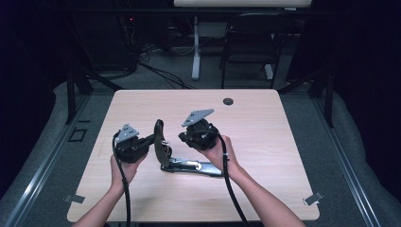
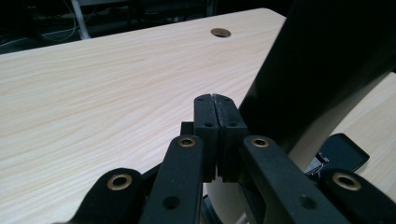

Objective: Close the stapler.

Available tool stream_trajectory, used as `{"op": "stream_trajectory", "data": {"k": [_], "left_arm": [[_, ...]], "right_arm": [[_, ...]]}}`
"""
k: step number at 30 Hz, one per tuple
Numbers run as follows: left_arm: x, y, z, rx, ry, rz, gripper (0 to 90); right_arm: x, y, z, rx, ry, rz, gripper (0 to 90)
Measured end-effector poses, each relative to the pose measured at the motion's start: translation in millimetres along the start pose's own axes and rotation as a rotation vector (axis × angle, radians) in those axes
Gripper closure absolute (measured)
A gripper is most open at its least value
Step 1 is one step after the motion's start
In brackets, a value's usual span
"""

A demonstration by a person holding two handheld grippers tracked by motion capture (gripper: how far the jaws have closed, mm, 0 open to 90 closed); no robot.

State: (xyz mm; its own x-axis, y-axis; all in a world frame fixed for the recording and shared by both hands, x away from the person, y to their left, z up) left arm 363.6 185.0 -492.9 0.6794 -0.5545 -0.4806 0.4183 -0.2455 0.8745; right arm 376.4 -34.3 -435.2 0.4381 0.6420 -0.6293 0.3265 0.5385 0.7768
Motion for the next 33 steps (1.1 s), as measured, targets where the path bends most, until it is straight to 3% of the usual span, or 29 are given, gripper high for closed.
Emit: {"op": "stream_trajectory", "data": {"k": [5, 18, 22, 27, 33], "left_arm": [[9.2, -5.0, 12.4, 0.053, -0.041, -0.056, 89.3], [17.2, -9.4, 22.7, 0.095, -0.074, -0.096, 88.5], [18.2, -9.5, 22.1, 0.107, -0.084, -0.123, 82.9], [15.5, -9.4, 18.0, 0.089, -0.088, -0.145, 73.8], [8.6, -13.2, 3.4, 0.034, -0.08, -0.184, 46.7]], "right_arm": [[-6.3, 6.9, -9.7, -0.018, -0.009, 0.045, 90.0], [-27.4, -29.5, 5.7, 0.049, -0.006, 0.066, 90.0], [-32.6, -41.8, 12.8, 0.078, 0.004, 0.062, 90.0], [-33.2, -53.5, 18.3, 0.085, 0.007, 0.029, 89.9], [-34.3, -59.9, 20.1, 0.084, 0.004, 0.012, 90.0]]}}
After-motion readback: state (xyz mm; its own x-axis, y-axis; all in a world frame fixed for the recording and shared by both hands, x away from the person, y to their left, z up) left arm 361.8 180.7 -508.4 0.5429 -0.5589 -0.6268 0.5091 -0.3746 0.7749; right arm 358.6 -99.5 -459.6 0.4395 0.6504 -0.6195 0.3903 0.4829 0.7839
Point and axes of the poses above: each handheld gripper's, and its own axes: x roughly forward along the jaws, y roughly out of its top, z roughly to its right, the point moved 2 cm from there along x, roughly forward along the jaws, and after that the axes turned 2 degrees about x, right-handed, at the moved point
